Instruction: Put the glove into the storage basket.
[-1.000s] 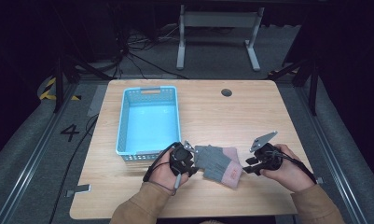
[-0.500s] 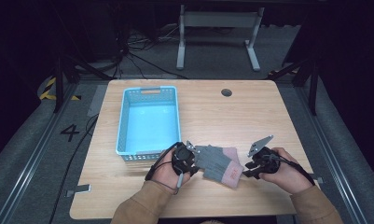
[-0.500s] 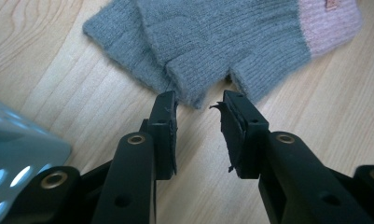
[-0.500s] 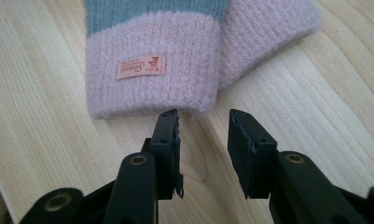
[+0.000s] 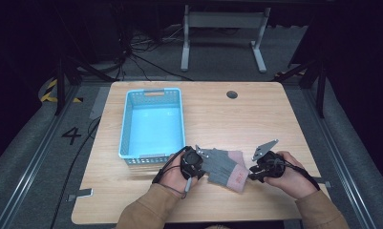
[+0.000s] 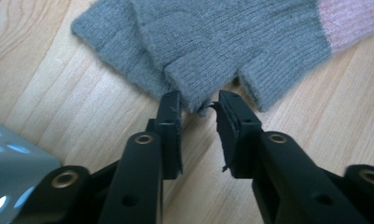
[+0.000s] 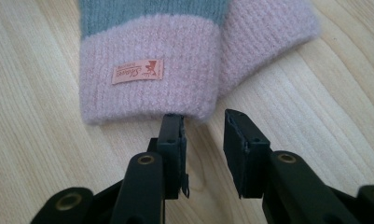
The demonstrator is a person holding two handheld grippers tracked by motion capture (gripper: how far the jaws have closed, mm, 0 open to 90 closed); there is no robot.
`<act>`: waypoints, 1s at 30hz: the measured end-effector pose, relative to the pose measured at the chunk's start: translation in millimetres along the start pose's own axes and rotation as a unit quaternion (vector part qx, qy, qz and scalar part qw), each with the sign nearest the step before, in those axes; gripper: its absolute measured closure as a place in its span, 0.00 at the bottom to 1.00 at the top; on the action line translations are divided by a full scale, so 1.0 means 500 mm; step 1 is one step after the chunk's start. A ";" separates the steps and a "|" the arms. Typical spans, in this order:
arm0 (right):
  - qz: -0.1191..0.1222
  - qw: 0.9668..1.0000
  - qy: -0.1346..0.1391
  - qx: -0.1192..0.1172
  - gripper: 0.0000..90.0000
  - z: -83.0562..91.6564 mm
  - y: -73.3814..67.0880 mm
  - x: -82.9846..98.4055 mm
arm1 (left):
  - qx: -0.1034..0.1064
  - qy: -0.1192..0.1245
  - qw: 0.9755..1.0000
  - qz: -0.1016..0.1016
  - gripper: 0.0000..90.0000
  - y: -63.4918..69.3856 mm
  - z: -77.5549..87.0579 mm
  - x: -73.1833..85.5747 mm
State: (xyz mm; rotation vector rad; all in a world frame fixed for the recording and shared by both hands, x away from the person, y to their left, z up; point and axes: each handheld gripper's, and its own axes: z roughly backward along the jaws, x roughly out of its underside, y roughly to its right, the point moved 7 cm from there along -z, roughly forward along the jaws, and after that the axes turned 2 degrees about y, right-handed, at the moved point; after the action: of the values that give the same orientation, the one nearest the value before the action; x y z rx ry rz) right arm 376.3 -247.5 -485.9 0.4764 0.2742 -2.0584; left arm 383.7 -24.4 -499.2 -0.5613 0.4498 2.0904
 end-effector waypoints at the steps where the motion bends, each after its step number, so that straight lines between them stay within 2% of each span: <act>1: 0.001 1.000 0.000 0.000 0.76 0.000 -0.001 -0.001 | 0.000 -0.006 1.000 -0.007 0.80 0.000 0.001 0.000; 6: 0.002 1.000 -0.001 -0.002 0.76 -0.002 -0.006 -0.002 | -0.012 0.000 1.000 -0.018 0.84 0.004 0.003 -0.005; 12: 0.012 1.000 0.003 -0.001 0.79 -0.003 -0.010 -0.008 | -0.024 -0.006 1.000 -0.017 0.97 0.003 0.002 -0.005; 16: 0.005 1.000 0.005 0.005 0.90 0.003 -0.013 -0.013 | -0.034 -0.005 0.999 -0.023 0.98 0.004 0.006 -0.006; 19: -0.006 1.000 0.009 0.006 0.95 0.013 -0.012 -0.016 | -0.031 0.001 0.999 -0.020 0.99 0.007 0.014 -0.008; 25: -0.019 0.999 0.036 0.018 0.96 0.043 -0.004 -0.032 | -0.026 0.014 0.999 -0.019 0.99 0.013 0.034 -0.010; 26: -0.020 0.999 0.042 0.022 0.96 0.047 0.000 -0.036 | -0.024 0.027 0.999 -0.008 0.99 0.017 0.040 -0.011; 30: -0.023 0.998 0.052 0.024 0.96 0.052 0.010 -0.048 | -0.024 0.033 0.999 -0.009 0.99 0.020 0.054 -0.008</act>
State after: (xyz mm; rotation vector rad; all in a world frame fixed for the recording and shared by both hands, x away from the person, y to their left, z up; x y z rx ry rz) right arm 385.6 -241.4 -452.1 0.6130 0.2996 -2.0930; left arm 371.2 -18.7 -473.5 -0.6625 0.4322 2.0755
